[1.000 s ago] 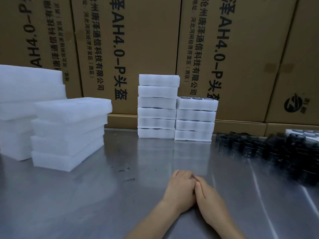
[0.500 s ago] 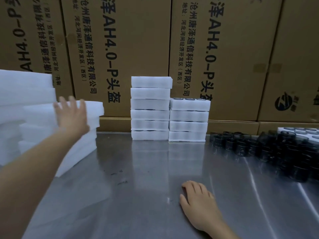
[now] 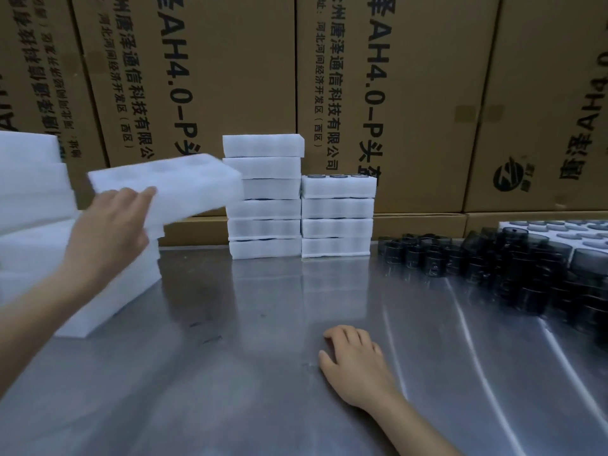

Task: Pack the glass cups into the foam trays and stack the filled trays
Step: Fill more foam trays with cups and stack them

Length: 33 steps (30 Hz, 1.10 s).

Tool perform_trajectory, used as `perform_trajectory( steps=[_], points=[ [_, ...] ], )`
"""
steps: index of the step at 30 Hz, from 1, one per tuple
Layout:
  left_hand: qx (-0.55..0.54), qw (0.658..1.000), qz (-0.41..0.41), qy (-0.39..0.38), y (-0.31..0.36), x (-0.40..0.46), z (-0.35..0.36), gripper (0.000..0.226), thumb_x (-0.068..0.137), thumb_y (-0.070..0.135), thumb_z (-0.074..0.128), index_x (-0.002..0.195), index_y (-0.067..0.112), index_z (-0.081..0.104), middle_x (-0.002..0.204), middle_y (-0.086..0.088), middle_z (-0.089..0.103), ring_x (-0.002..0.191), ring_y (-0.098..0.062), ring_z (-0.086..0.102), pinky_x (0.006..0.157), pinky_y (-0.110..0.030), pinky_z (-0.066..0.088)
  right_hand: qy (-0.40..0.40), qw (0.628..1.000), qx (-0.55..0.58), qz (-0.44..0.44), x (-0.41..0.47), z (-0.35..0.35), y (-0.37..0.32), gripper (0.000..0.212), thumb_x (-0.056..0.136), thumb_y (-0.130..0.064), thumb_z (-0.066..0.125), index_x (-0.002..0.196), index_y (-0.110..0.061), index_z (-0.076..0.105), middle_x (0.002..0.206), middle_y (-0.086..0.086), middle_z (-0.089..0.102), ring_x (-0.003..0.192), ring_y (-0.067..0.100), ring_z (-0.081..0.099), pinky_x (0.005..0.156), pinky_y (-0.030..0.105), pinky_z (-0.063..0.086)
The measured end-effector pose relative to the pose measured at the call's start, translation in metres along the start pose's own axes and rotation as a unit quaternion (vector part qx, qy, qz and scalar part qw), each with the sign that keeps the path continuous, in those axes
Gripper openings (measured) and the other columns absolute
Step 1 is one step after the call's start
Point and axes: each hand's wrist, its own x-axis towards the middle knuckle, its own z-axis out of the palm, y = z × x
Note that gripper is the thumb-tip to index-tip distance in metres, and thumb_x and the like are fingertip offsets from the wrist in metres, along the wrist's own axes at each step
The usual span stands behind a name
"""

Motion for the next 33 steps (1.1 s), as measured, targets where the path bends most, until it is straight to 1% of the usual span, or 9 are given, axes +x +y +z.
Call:
perform_trajectory(
  steps=[4, 11, 16, 19, 21, 23, 26, 30, 33],
  points=[
    [-0.207, 0.978, 0.010, -0.016, 0.088, -0.065, -0.011, 0.071, 0.068, 0.005, 0.078, 0.133, 0.003, 0.049, 0.109, -0.020, 0.058, 0.095, -0.040, 0.057, 0.066, -0.048, 0.052, 0.055, 0.982, 0.170, 0.066, 0.010, 0.000, 0.007, 0.029, 0.093, -0.021, 0.045, 0.118, -0.025, 0.058, 0.125, -0.005, 0.058, 0.121, 0.017, 0.047, 0.096, 0.026, 0.036],
    [-0.383, 0.918, 0.073, -0.078, 0.167, -0.148, -0.004, 0.073, 0.064, 0.013, 0.070, 0.133, 0.019, 0.049, 0.113, 0.001, 0.056, 0.108, -0.017, 0.049, 0.082, -0.031, 0.052, 0.236, 0.798, 0.508, 0.223, 0.025, -0.030, 0.049, 0.022, 0.091, 0.000, 0.047, 0.095, -0.014, 0.064, 0.097, 0.004, 0.068, 0.095, 0.023, 0.062, 0.076, 0.030, 0.047],
    [-0.394, 0.901, 0.144, -0.114, 0.172, -0.159, -0.004, 0.083, 0.068, 0.034, 0.069, 0.142, 0.031, 0.032, 0.133, 0.018, 0.033, 0.130, -0.003, 0.032, 0.104, -0.008, 0.023, 0.137, 0.602, 0.747, 0.248, 0.026, -0.047, 0.083, 0.023, 0.099, -0.014, 0.042, 0.117, -0.013, 0.057, 0.125, 0.004, 0.056, 0.122, 0.022, 0.049, 0.100, 0.036, 0.043],
    [-0.560, 0.811, -0.089, -0.147, 0.181, -0.147, 0.003, 0.080, 0.079, 0.046, 0.058, 0.146, 0.030, 0.017, 0.146, 0.020, 0.018, 0.137, 0.007, 0.015, 0.109, -0.009, 0.010, 0.098, 0.511, 0.818, 0.245, 0.019, -0.053, 0.098, 0.035, 0.101, -0.021, 0.037, 0.133, -0.014, 0.049, 0.145, 0.008, 0.041, 0.136, 0.027, 0.037, 0.115, 0.043, 0.025],
    [-0.690, 0.623, -0.331, -0.159, 0.184, -0.131, 0.010, 0.068, 0.092, 0.031, 0.056, 0.148, 0.022, 0.020, 0.150, 0.008, 0.025, 0.138, -0.008, 0.026, 0.113, -0.023, 0.019, 0.083, 0.506, 0.822, 0.247, 0.016, -0.056, 0.099, 0.039, 0.101, -0.024, 0.034, 0.137, -0.013, 0.045, 0.148, 0.011, 0.037, 0.137, 0.029, 0.035, 0.116, 0.043, 0.023],
    [-0.754, 0.493, -0.385, -0.202, 0.186, -0.125, 0.011, 0.059, 0.094, 0.037, 0.047, 0.148, 0.019, 0.030, 0.146, 0.006, 0.037, 0.135, -0.016, 0.037, 0.114, -0.034, 0.025, 0.057, 0.522, 0.816, 0.243, 0.014, -0.057, 0.096, 0.041, 0.102, -0.025, 0.034, 0.140, -0.013, 0.042, 0.148, 0.012, 0.036, 0.137, 0.029, 0.035, 0.113, 0.043, 0.027],
    [-0.755, 0.487, -0.360, -0.251, 0.205, -0.121, 0.006, 0.054, 0.094, 0.044, 0.043, 0.137, 0.011, 0.048, 0.138, -0.006, 0.052, 0.128, -0.022, 0.048, 0.110, -0.039, 0.034, 0.020, 0.563, 0.793, 0.234, 0.012, -0.060, 0.092, 0.041, 0.102, -0.026, 0.034, 0.139, -0.012, 0.042, 0.139, 0.012, 0.048, 0.128, 0.030, 0.046, 0.098, 0.043, 0.042],
    [-0.697, 0.582, -0.312, -0.280, 0.222, -0.126, 0.003, 0.063, 0.091, 0.051, 0.042, 0.147, 0.025, 0.031, 0.152, 0.013, 0.030, 0.140, -0.006, 0.024, 0.118, -0.031, 0.012, -0.006, 0.633, 0.737, 0.235, 0.005, -0.070, 0.103, 0.032, 0.099, -0.022, 0.042, 0.124, -0.008, 0.056, 0.116, 0.010, 0.066, 0.108, 0.028, 0.061, 0.091, 0.042, 0.049],
    [-0.727, 0.533, -0.306, -0.305, 0.225, -0.116, 0.003, 0.051, 0.095, 0.045, 0.037, 0.134, 0.016, 0.050, 0.137, -0.003, 0.052, 0.136, -0.022, 0.038, 0.113, -0.036, 0.027, -0.012, 0.686, 0.682, 0.254, 0.002, -0.075, 0.121, 0.034, 0.098, -0.019, 0.046, 0.128, -0.007, 0.056, 0.127, 0.010, 0.060, 0.115, 0.026, 0.057, 0.098, 0.041, 0.045]
  ],
)
